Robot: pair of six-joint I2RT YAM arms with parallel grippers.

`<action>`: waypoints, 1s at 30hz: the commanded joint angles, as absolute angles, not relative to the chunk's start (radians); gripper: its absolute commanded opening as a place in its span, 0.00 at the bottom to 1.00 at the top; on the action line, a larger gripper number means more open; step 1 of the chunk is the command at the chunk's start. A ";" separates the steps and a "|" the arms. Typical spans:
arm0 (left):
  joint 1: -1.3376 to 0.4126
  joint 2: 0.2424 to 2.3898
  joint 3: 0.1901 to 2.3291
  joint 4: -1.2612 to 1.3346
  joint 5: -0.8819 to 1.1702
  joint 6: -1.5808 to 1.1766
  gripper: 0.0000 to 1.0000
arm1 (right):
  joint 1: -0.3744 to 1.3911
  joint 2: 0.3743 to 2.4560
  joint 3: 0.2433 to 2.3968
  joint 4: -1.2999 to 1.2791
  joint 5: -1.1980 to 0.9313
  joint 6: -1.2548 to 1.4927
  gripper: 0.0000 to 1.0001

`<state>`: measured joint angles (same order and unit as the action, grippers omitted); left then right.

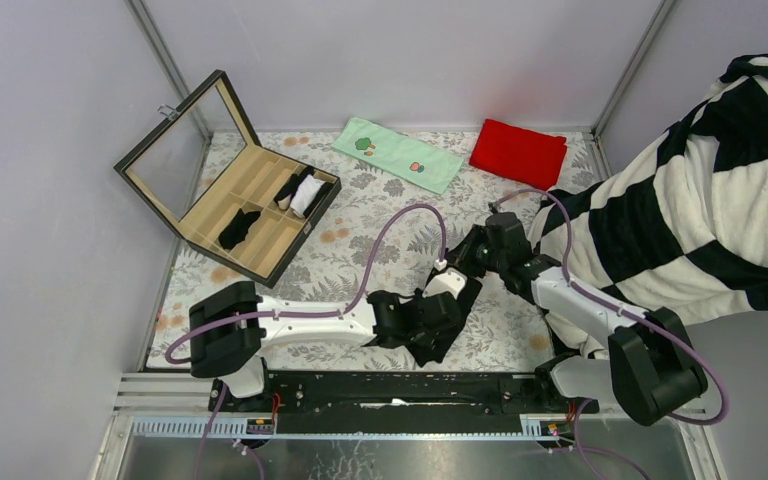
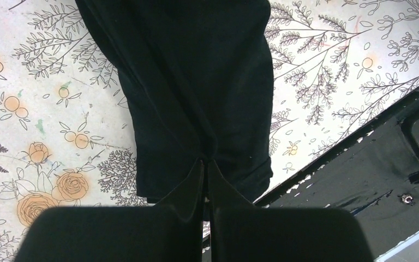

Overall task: Roll the underwear
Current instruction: Fold the underwear at the center of the board.

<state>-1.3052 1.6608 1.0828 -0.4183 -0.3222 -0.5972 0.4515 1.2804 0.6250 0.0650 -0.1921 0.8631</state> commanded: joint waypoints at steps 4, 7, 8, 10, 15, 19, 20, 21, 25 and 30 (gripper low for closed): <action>-1.307 1.621 1.088 -0.465 -0.464 -0.635 0.00 | 0.443 1.209 0.627 0.130 -0.158 0.876 0.00; -1.275 1.578 1.063 -0.493 -0.493 -0.634 0.00 | 0.443 1.252 0.665 0.148 -0.204 0.890 0.00; -1.260 1.562 1.050 -0.497 -0.497 -0.629 0.00 | 0.443 1.268 0.670 0.169 -0.219 0.904 0.00; -1.229 1.531 1.033 -0.512 -0.517 -0.617 0.00 | 0.443 1.299 0.675 0.230 -0.240 0.939 0.00; -1.143 1.467 1.005 -0.547 -0.557 -0.570 0.00 | 0.443 1.404 0.761 0.299 -0.290 0.971 0.00; -1.106 1.445 0.991 -0.557 -0.562 -0.536 0.00 | 0.443 1.476 0.826 0.309 -0.311 0.969 0.00; -1.103 1.446 0.993 -0.566 -0.567 -0.531 0.00 | 0.442 1.482 0.830 0.305 -0.299 0.961 0.00; -1.103 1.449 0.996 -0.573 -0.573 -0.527 0.00 | 0.443 1.484 0.831 0.302 -0.283 0.949 0.00; -1.103 1.466 1.008 -0.584 -0.568 -0.517 0.00 | 0.435 1.498 0.823 0.302 -0.256 0.892 0.00; -1.103 1.487 1.022 -0.592 -0.558 -0.516 0.00 | 0.408 1.536 0.794 0.354 -0.315 0.848 0.00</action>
<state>-1.1049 1.4654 1.0069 -0.5613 -0.5369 -0.5381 0.4374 1.5085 0.7937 0.2810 -0.2806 0.9043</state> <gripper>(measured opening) 0.007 0.023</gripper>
